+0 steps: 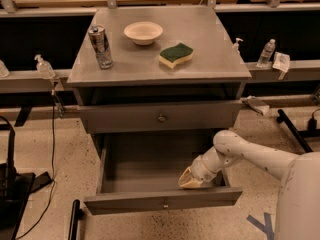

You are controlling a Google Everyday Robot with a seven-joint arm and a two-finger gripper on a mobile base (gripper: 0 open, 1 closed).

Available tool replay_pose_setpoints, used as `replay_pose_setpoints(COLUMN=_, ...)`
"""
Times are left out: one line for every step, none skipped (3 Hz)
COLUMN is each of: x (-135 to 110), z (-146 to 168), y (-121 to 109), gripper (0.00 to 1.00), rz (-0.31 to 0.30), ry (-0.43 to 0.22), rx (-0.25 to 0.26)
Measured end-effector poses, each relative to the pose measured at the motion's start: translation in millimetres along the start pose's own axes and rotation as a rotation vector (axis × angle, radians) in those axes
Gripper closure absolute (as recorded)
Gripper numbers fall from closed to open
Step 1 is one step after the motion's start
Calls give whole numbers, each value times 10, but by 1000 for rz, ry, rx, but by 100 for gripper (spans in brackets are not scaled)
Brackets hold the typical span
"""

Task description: Open middle drawer

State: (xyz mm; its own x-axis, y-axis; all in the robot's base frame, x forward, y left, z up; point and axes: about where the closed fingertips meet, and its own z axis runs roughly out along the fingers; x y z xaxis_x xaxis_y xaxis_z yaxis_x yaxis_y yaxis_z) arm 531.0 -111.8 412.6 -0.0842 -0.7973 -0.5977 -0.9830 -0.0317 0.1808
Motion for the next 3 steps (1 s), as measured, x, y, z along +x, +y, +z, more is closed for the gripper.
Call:
replay_pose_setpoints(x=8, z=-16, y=37, gripper=100, rz=-10, ry=1, rx=-10)
replay_pose_setpoints(x=-17, z=-21, y=18, gripper=100, rz=-22, ry=-10, rx=-8)
replay_pose_setpoints(x=-139, z=-104, y=-256, gripper=100, rz=-49, ry=-70, rx=61)
